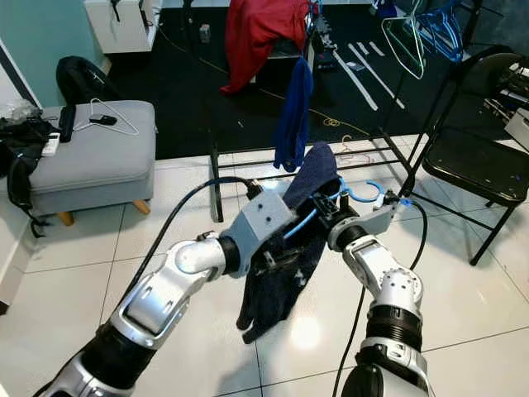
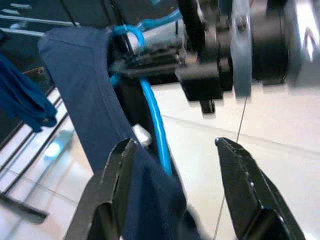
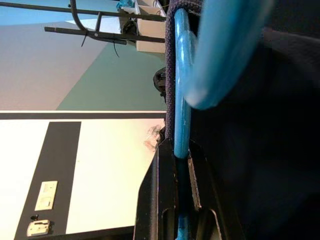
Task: Hang hanger
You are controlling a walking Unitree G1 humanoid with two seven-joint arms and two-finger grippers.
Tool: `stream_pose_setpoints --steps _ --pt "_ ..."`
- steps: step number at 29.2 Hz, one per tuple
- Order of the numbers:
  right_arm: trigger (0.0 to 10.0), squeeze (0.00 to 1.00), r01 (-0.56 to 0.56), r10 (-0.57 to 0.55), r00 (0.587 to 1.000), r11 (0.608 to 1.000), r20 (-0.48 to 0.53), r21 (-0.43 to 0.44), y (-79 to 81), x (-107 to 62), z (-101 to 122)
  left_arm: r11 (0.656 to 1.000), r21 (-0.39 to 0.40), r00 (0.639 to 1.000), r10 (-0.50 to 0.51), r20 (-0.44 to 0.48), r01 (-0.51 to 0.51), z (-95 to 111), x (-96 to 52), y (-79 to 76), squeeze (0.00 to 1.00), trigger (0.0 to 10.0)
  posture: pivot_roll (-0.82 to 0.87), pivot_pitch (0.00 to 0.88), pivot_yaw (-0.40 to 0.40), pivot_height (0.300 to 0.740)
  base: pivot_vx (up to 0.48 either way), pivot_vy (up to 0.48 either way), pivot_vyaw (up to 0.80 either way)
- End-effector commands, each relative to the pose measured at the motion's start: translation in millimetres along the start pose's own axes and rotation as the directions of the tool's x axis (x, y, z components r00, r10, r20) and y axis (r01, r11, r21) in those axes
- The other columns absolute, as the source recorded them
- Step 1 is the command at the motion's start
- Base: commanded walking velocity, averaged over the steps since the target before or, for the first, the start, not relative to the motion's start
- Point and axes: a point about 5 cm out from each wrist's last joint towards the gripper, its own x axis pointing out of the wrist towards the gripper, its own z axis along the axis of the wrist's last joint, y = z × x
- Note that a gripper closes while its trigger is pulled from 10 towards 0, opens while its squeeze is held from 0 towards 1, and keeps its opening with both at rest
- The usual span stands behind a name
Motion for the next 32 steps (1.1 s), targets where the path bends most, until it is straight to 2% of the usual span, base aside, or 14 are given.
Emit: stream_pose_setpoints --steps 1,4,7,8,10,12,13,17,19,21,22,26,28,32 --pt "10.0 0.00 -0.010 0.010 1.000 1.000 -0.011 0.003 2.7 3.0 -3 0.998 -0.060 0.997 0.040 0.070 -0.036 6 -5.9 5.8 0.00 10.0 -0.04 0.124 -0.044 0.740 0.000 0.000 0.00" --pt "10.0 0.00 -0.005 0.005 1.000 1.000 -0.013 -0.005 1.8 2.7 -3 0.996 -0.073 0.995 0.057 0.077 -0.051 7 -7.8 9.0 0.00 10.0 -0.04 0.124 -0.044 0.740 0.000 0.000 0.00" --pt "10.0 0.00 0.044 -0.047 0.998 0.993 -0.030 -0.107 -5.6 0.9 -3 0.991 -0.068 0.992 0.118 0.049 -0.114 0 -16.1 23.0 0.00 10.0 -0.04 0.123 -0.045 0.740 0.000 0.000 0.00" --pt "10.0 0.00 0.062 -0.068 0.997 0.987 -0.035 -0.146 -8.5 0.2 -3 0.989 -0.062 0.990 0.138 0.038 -0.136 -2 -19.2 27.9 0.00 10.0 -0.04 0.123 -0.045 0.740 0.000 0.000 0.00" --pt "10.0 0.00 0.142 -0.179 0.982 0.903 -0.055 -0.405 -20.0 -2.6 -4 0.981 -0.050 0.982 0.187 0.007 -0.186 -8 -26.1 39.1 0.00 10.0 -0.04 0.123 -0.045 0.740 0.000 0.000 0.00" --pt "10.0 0.00 0.142 -0.179 0.982 0.903 -0.055 -0.405 -20.0 -2.6 -4 0.981 -0.050 0.982 0.187 0.007 -0.186 -8 -26.1 39.1 0.00 10.0 -0.04 0.123 -0.045 0.740 0.000 0.000 0.00" --pt "10.0 0.00 0.181 -0.281 0.958 0.747 -0.057 -0.640 -30.6 -5.9 -5 0.975 -0.050 0.976 0.218 -0.018 -0.219 -14 -30.9 46.0 0.00 10.0 -0.04 0.116 -0.040 0.740 0.000 0.000 0.00" --pt "10.0 0.00 0.181 -0.312 0.948 0.680 -0.057 -0.710 -34.9 -7.5 -5 0.972 -0.049 0.973 0.227 -0.029 -0.228 -16 -32.7 48.2 0.00 10.0 -0.04 0.116 -0.040 0.740 0.000 0.000 0.00" --pt "10.0 0.00 0.131 -0.417 0.908 0.354 -0.031 -0.926 -47.1 -13.2 -2 0.971 -0.036 0.970 0.235 -0.061 -0.237 -24 -36.9 50.5 0.00 10.0 -0.04 0.110 -0.042 0.740 0.000 0.000 0.00" --pt "10.0 0.00 0.061 -0.464 0.886 0.153 -0.017 -0.986 -54.9 -17.6 0 0.970 -0.049 0.969 0.233 -0.082 -0.237 -30 -38.7 49.1 0.00 10.0 -0.04 0.105 -0.042 0.740 0.000 0.000 0.00" --pt "10.0 0.00 0.047 -0.470 0.882 0.123 -0.017 -0.991 -56.2 -18.5 1 0.970 -0.061 0.969 0.229 -0.088 -0.235 -32 -38.7 47.6 0.00 10.0 -0.04 0.105 -0.042 0.740 0.000 0.000 0.00" --pt "10.0 0.00 -0.104 -0.535 0.844 -0.094 -0.038 -0.990 -64.9 -26.5 2 0.974 -0.069 0.971 0.206 -0.125 -0.216 -43 -40.5 39.9 0.00 10.0 -0.04 0.097 -0.038 0.740 0.000 0.000 0.00" --pt "10.0 0.00 -0.131 -0.547 0.837 -0.158 -0.024 -0.979 -67.8 -29.6 4 0.974 -0.069 0.969 0.207 -0.131 -0.218 -45 -41.6 39.3 0.00 10.0 -0.05 0.088 -0.034 0.740 0.000 0.000 0.00" --pt "10.0 0.00 -0.139 -0.534 0.845 -0.218 -0.001 -0.966 -67.5 -29.9 7 0.972 -0.077 0.968 0.212 -0.135 -0.224 -46 -42.7 39.8 0.00 10.0 -0.05 0.082 -0.030 0.740 0.000 0.000 0.00"
